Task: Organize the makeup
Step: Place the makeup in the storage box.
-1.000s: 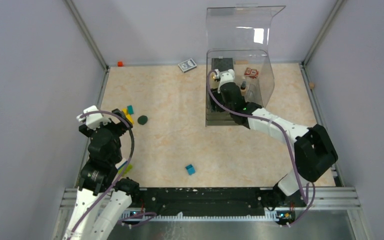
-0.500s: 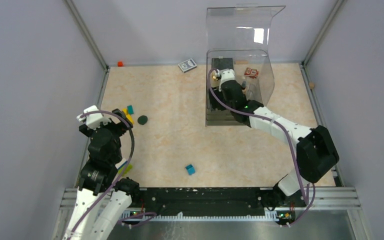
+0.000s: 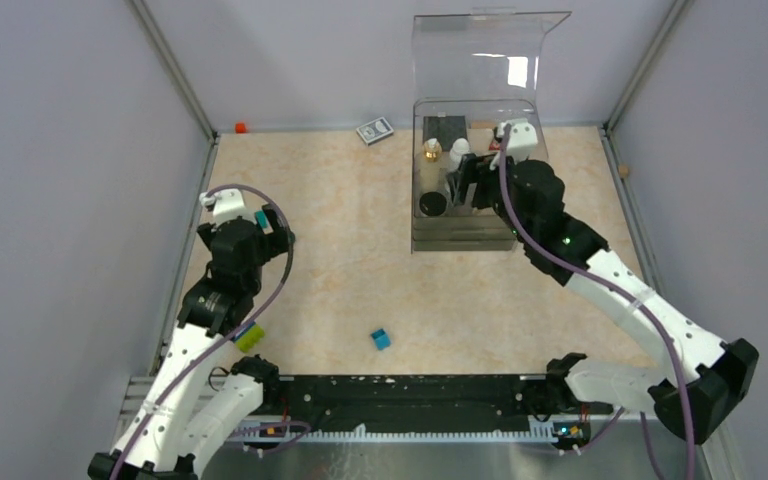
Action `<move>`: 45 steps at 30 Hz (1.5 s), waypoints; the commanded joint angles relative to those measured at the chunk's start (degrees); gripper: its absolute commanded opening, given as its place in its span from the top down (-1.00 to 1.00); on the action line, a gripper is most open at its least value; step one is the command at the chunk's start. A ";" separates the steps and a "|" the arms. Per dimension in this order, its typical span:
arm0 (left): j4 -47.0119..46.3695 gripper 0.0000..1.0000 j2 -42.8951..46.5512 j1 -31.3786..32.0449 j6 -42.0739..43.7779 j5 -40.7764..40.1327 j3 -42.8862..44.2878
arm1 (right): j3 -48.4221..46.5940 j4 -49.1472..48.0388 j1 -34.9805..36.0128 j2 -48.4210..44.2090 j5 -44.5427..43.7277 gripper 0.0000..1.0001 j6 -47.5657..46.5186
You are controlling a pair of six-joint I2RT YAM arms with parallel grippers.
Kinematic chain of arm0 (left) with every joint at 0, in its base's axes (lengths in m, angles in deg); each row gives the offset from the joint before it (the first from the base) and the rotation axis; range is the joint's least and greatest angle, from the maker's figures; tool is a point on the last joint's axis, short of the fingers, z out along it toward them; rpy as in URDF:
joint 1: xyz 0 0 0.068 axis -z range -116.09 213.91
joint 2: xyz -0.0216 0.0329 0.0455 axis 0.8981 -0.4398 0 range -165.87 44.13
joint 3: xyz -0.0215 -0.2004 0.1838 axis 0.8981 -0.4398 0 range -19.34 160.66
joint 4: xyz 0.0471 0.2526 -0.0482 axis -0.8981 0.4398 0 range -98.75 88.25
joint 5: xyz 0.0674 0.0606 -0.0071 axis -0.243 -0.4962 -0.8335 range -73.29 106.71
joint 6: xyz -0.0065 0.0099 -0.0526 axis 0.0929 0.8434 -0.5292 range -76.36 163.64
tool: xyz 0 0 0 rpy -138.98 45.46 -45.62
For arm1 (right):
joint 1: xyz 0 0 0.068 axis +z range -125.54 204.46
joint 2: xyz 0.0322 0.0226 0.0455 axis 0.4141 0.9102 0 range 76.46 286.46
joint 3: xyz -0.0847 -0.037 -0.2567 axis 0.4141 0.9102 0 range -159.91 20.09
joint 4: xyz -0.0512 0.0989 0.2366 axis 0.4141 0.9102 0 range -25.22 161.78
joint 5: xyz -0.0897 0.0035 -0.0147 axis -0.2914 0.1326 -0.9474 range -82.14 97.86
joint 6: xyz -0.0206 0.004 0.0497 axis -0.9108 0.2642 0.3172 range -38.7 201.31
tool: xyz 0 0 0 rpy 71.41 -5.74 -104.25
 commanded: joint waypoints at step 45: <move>-3.82 -0.98 -7.28 -0.28 -1.67 11.69 1.97 | -52.39 -2.82 -7.06 16.53 -1.48 -0.42 9.56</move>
